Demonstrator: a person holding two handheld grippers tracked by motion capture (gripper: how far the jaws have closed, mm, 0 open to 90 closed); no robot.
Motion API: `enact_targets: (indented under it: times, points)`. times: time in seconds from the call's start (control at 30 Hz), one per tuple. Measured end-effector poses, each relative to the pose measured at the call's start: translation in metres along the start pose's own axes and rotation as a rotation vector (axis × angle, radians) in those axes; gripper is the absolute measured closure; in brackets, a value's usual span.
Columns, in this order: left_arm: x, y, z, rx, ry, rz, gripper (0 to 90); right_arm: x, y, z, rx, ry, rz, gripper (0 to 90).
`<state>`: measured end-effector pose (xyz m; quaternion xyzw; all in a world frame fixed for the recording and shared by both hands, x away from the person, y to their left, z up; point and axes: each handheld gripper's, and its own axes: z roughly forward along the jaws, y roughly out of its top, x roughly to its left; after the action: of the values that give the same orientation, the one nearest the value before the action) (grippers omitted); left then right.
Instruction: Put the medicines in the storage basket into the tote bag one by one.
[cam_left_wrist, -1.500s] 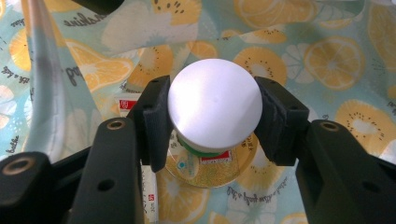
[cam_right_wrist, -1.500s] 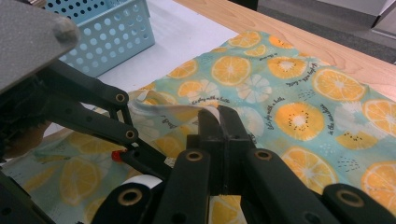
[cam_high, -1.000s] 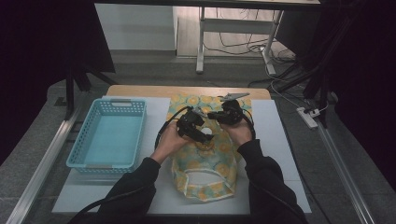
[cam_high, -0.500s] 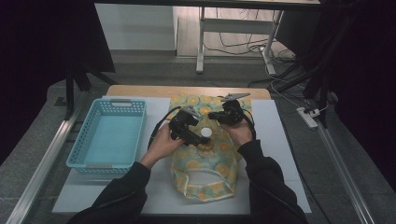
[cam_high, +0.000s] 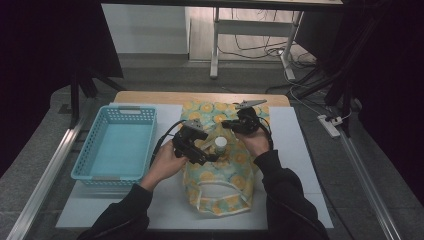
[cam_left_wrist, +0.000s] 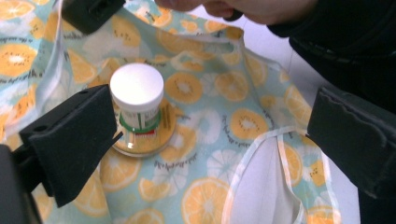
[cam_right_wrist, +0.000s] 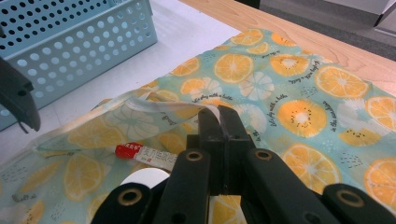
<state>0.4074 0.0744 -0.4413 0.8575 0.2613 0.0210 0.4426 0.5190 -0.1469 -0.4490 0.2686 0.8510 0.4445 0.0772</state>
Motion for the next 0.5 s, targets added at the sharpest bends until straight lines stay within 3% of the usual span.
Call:
enact_targets:
  times: [0.5]
  points:
    - [-0.015,-0.030,0.012,0.034,0.028,0.009,0.0,0.002,0.000,0.000,0.002,0.002,-0.005,90.0]
